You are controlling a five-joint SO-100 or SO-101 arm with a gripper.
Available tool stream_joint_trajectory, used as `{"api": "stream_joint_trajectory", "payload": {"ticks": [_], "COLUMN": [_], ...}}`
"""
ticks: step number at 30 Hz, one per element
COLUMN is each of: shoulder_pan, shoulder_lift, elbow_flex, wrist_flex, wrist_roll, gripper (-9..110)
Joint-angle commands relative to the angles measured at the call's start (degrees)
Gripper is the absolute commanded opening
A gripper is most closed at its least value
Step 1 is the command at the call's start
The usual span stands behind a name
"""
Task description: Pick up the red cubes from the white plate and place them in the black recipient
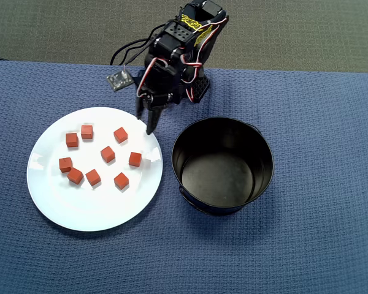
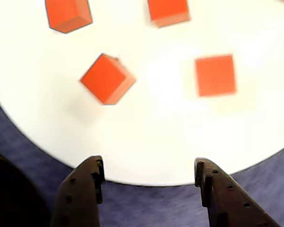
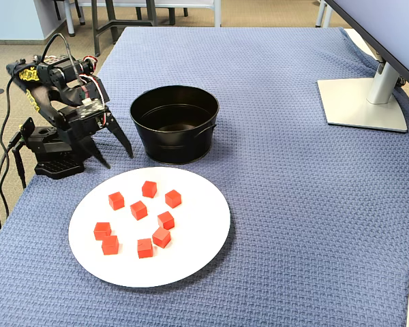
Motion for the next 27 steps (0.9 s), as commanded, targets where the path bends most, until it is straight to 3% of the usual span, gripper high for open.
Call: {"api": "stream_joint_trajectory", "payload": {"ticks": [1,9,27], "shoulder_pan": [6.33,11.51,11.43], "shoulder_lift": [-8.00,-20.57,-30.23], "elbow_flex": [-8.17,-9.40,2.02], "wrist_flex": [-3.69,-16.61,-36.04], "wrist_roll": [-19.34,-30.94,-24.79], "gripper": [18,19,22]}}
